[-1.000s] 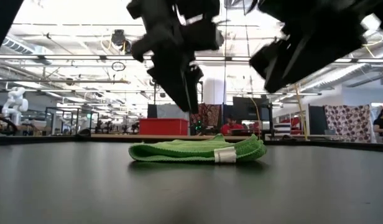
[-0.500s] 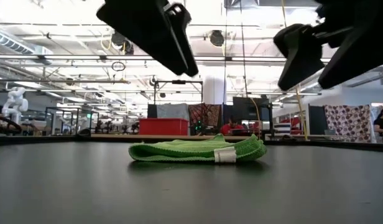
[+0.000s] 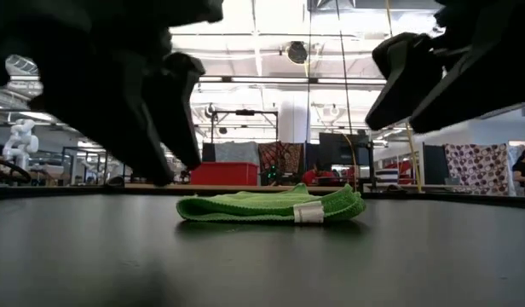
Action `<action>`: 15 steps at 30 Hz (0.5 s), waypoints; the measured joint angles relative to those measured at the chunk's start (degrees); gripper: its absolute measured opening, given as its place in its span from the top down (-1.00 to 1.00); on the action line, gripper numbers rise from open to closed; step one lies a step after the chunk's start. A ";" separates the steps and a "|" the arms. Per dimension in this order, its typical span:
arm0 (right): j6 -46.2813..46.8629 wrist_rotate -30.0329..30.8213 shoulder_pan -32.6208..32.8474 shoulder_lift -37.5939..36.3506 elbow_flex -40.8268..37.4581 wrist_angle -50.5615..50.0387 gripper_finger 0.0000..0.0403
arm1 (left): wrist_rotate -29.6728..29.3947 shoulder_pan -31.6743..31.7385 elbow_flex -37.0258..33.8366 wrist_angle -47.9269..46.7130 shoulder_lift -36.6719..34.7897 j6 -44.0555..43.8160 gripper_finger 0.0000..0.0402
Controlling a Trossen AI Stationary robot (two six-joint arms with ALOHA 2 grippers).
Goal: Roll towel
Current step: Roll the green towel
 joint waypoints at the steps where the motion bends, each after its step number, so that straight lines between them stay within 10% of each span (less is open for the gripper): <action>1: -0.13 0.05 -0.15 0.64 0.00 0.52 -0.10 | 0.08 0.00 -0.85 0.46 0.00 0.31 -0.18; 15: -3.69 -8.76 -9.35 2.74 0.00 1.84 -0.10 | 0.19 1.31 -9.74 12.50 -0.36 5.62 -0.16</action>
